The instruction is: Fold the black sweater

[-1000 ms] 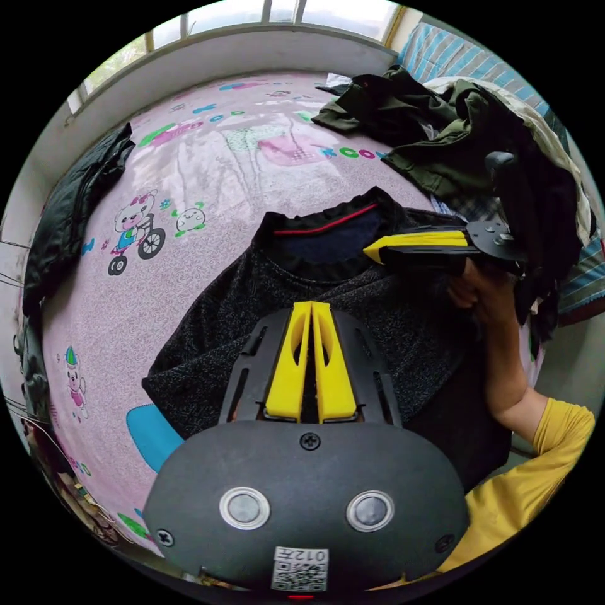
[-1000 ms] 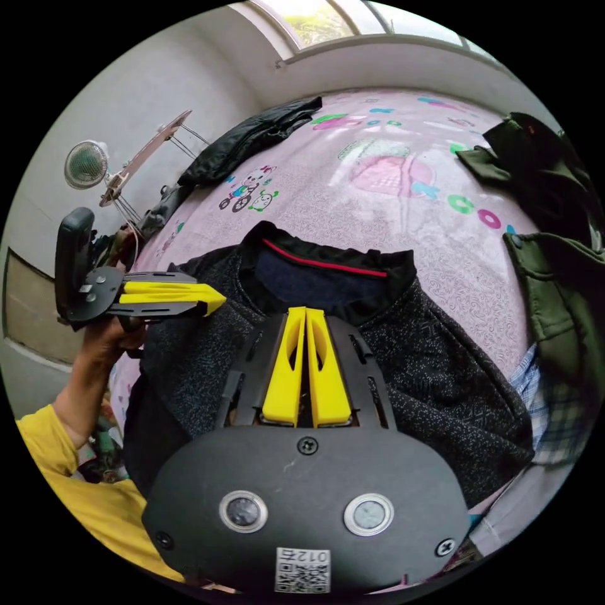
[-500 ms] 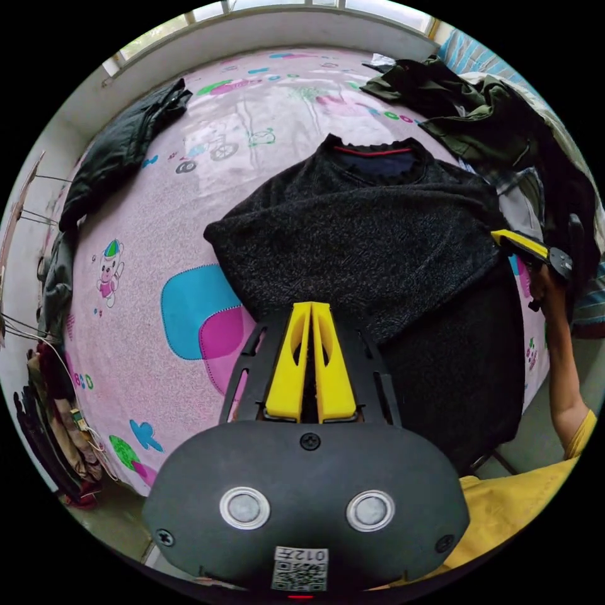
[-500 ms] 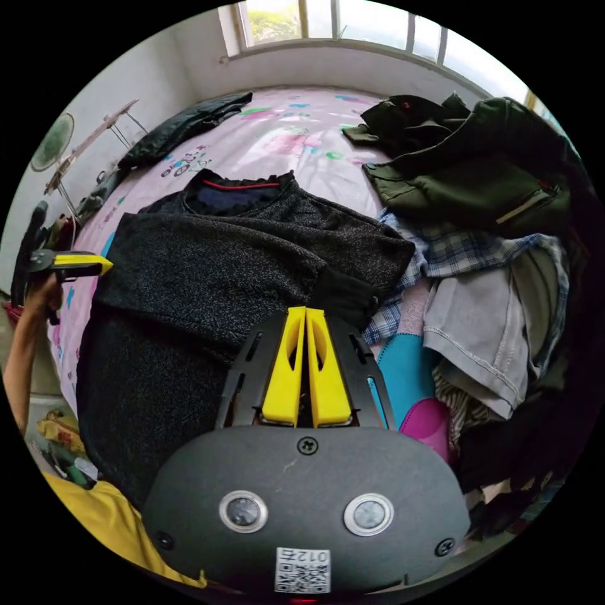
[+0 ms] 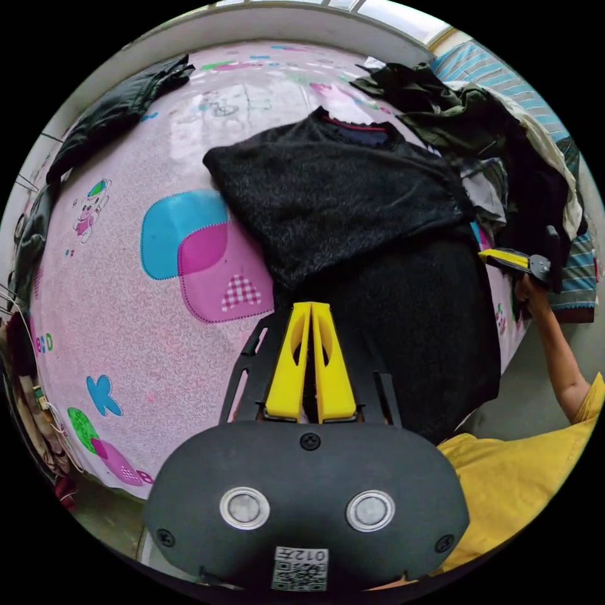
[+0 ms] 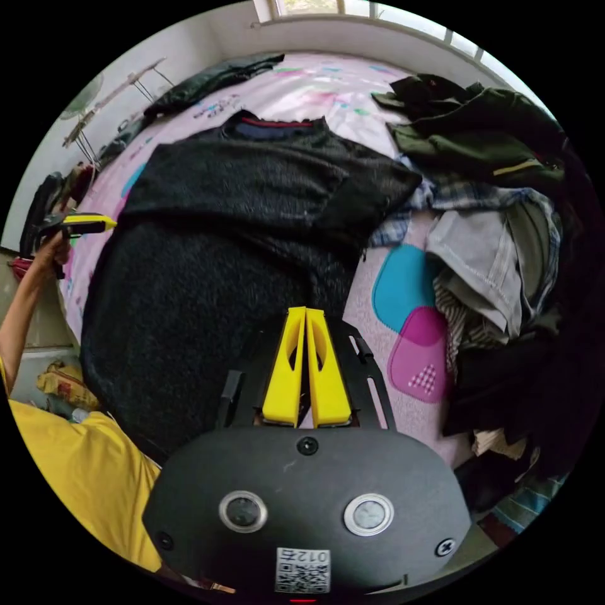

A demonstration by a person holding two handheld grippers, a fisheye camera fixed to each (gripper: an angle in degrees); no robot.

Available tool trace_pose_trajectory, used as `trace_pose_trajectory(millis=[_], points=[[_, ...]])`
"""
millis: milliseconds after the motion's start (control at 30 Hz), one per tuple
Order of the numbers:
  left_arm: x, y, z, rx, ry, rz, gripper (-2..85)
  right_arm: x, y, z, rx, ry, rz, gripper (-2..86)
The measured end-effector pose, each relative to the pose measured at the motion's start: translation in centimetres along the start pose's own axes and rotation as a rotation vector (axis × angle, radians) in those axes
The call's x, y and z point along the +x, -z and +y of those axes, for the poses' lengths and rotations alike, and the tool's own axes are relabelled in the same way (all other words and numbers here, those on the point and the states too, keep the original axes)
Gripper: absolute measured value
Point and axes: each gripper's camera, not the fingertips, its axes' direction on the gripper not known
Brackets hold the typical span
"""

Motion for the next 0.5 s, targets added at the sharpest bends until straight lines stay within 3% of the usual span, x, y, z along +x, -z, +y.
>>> trace_pose_trajectory(millis=[133,267,400,500], points=[[-1.8,-2.7,2.1,0.007,0.066,-0.002,0.0,0.2,-1.9,1.5,0.006,-0.025,0.098,-0.1],[-3.3,-2.7,4.2,0.014,0.159,-0.014,0.2,0.2,-1.4,2.2,-0.004,-0.109,0.037,-0.1],[-2.4,-2.4,7.0,0.071,0.116,0.035,0.3,-2.1,-0.2,5.3,0.034,-0.09,-0.028,-0.1],[-1.4,-4.8,8.7,0.013,0.058,0.039,0.3,-3.0,-2.0,7.0,-0.02,-0.089,-0.028,-0.1]])
